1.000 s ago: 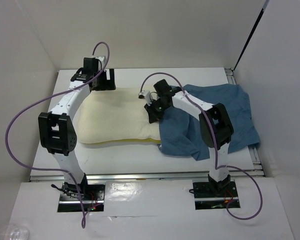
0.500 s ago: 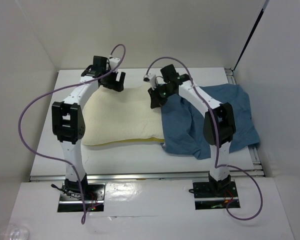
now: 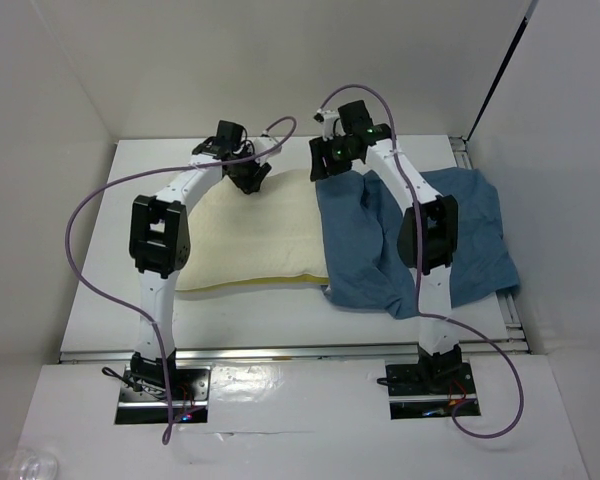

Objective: Put the pillow into the pillowcase

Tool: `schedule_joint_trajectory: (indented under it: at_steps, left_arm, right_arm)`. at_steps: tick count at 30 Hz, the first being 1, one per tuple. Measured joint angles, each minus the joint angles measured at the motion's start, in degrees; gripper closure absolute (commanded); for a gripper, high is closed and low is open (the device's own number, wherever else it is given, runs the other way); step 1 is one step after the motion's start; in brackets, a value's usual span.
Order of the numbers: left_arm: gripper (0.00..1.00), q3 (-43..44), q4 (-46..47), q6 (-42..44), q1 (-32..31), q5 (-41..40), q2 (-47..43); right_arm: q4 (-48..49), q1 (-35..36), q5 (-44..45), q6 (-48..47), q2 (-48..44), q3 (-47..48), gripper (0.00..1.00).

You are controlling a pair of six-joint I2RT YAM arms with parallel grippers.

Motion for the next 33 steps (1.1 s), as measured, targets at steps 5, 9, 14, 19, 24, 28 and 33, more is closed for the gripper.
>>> schedule_joint_trajectory:
  at_steps: [5, 9, 14, 19, 24, 28, 33]
  left_arm:
    - [0.77, -3.89, 1.03, 1.9, -0.13, 1.88, -0.52]
    - [1.0, -7.65, 3.56, 2.14, 0.02, 2.67, -2.73]
    - [1.0, -8.63, 3.63, 1.81, 0.39, 2.69, -3.41]
    - [1.0, -8.44, 3.28, 1.42, 0.44, 2.71, -3.41]
    - [1.0, -8.2, 2.82, -0.2, 0.68, 2.89, -3.41]
    - [1.0, -7.54, 1.77, -2.29, 0.94, 2.95, -3.41]
    - [1.0, -6.16, -0.61, -4.66, 1.07, 2.8, -3.41]
  right_arm:
    - [0.04, -1.46, 8.0, 3.5, 4.66, 2.14, 0.41]
    - [0.39, -1.4, 11.06, 4.85, 6.93, 2.8, 0.41]
    - [0.72, -1.16, 11.61, 5.81, 9.22, 6.78, 0.56]
    - [1.46, -1.2, 9.55, 6.19, 11.02, 8.13, 0.88]
    - [1.77, -1.33, 5.79, 6.19, 11.39, 8.13, 0.95]
    - [1.88, -0.92, 1.46, 6.05, 11.39, 8.13, 0.95]
    - [1.77, 1.73, -3.5, 6.03, 10.6, 8.13, 0.96]
